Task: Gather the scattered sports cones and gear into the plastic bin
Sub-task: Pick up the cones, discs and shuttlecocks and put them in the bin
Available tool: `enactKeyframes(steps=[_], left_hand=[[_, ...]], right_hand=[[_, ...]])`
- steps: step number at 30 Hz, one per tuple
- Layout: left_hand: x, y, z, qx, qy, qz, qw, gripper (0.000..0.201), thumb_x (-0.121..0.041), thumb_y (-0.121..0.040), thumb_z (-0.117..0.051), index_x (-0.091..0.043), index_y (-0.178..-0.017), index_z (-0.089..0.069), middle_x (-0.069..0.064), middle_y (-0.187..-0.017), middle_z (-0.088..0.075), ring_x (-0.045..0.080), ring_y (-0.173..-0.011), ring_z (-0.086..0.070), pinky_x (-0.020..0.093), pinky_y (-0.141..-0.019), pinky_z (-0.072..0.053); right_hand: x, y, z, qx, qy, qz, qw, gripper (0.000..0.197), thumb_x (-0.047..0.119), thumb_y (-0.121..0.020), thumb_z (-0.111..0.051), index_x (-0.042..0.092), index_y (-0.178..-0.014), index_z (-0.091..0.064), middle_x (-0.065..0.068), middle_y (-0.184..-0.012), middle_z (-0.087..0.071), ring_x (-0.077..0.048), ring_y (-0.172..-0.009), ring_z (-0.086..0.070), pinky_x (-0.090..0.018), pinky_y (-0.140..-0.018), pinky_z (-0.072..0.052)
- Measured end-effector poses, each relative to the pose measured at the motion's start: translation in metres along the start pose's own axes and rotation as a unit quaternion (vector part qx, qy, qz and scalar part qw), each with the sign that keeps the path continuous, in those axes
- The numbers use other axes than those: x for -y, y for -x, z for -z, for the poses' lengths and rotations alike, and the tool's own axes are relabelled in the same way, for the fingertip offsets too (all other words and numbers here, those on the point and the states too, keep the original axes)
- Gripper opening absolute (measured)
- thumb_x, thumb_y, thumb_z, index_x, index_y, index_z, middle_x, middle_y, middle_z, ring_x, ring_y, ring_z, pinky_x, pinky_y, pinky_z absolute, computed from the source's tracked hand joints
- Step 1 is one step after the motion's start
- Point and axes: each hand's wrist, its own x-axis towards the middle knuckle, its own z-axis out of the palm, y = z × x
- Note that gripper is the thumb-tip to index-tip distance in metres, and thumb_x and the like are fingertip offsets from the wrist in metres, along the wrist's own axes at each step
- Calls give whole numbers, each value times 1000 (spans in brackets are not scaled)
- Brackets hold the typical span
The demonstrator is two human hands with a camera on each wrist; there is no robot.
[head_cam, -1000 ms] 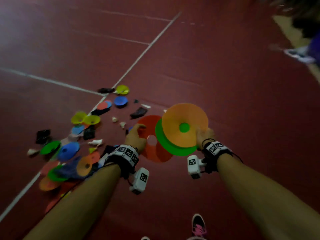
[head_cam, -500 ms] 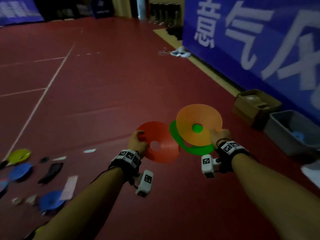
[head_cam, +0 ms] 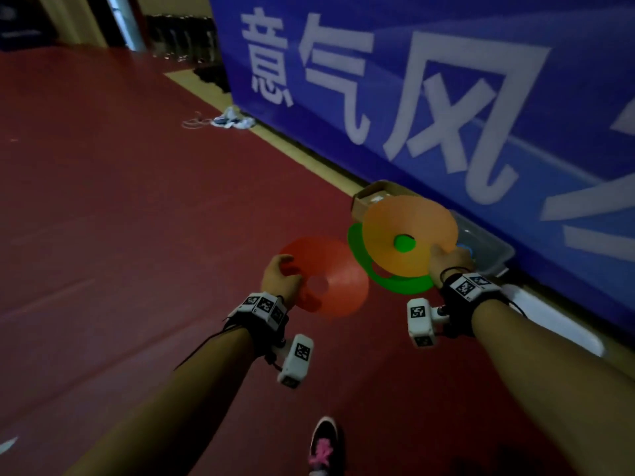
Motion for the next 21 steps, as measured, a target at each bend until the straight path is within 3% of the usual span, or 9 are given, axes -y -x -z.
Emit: enactKeyframes(steps=[3,5,8,11,12,14,15,17,21], left_hand=[[-26,-73,-61,42,18,26,999,43,9,-83,-55,-18,-117,-51,13,-113,-59,28,-58,-68,40,-51,-58],[-51,-119,-104,74,27,45,996,44,9,-84,-55,-18,-119,-50,14,-110,-56,22,-46,-66,35,-42,-54],[-84,-191,-174,115,-4,39,993,45,-5,-68,-63,-32,-102,-54,17,-114,-59,37,-81,-68,55,-64,-58],[-96,-258,-257,161,-39,27,986,42,-13,-59,-64,-34,-94,-53,15,-121,-55,39,-103,-58,61,-81,-53],[-112,-258,-278,177,-42,26,983,43,-12,-61,-65,-33,-98,-54,15,-125,-53,38,-107,-56,59,-86,-52],[-130,-278,-336,214,-76,4,974,47,-10,-71,-67,-21,-115,-53,9,-125,-51,30,-111,-53,42,-92,-48],[-134,-287,-359,227,-109,-15,968,49,-7,-77,-66,-16,-122,-51,6,-121,-50,27,-109,-52,34,-88,-45],[-139,-315,-415,234,-158,-27,959,50,-5,-82,-64,-15,-129,-51,6,-117,-52,29,-107,-54,32,-82,-43],[-155,-369,-507,240,-229,-53,942,47,-6,-87,-58,-13,-133,-48,16,-130,-55,33,-112,-55,34,-90,-45]], right_hand=[[9,-70,6,-29,19,-24,999,43,28,-101,-44,-11,-114,-57,-30,-114,-60,-38,-90,-56,-46,-83,-46],[15,-117,18,-49,23,-41,998,42,26,-102,-43,-10,-122,-54,-30,-118,-59,-40,-96,-56,-44,-85,-44],[18,-184,43,-85,22,-77,993,44,26,-103,-42,-11,-122,-53,-31,-123,-56,-44,-110,-54,-43,-86,-41],[-2,-252,65,-113,24,-124,985,45,29,-102,-43,-9,-124,-52,-27,-120,-56,-42,-107,-54,-38,-78,-38],[-11,-273,70,-122,21,-137,983,42,30,-101,-43,-7,-118,-55,-26,-111,-56,-41,-99,-54,-37,-74,-36],[-31,-329,82,-144,19,-174,974,33,31,-100,-42,1,-96,-54,-21,-92,-49,-34,-82,-47,-35,-67,-32],[-40,-352,85,-146,22,-187,971,31,32,-99,-41,5,-87,-50,-19,-86,-45,-31,-79,-44,-35,-64,-31],[-59,-412,93,-148,23,-203,968,32,35,-98,-40,13,-74,-40,-15,-81,-40,-28,-80,-41,-34,-62,-31],[-68,-517,112,-128,52,-209,968,26,29,-98,-41,10,-81,-42,-17,-92,-41,-27,-82,-42,-36,-70,-32]])
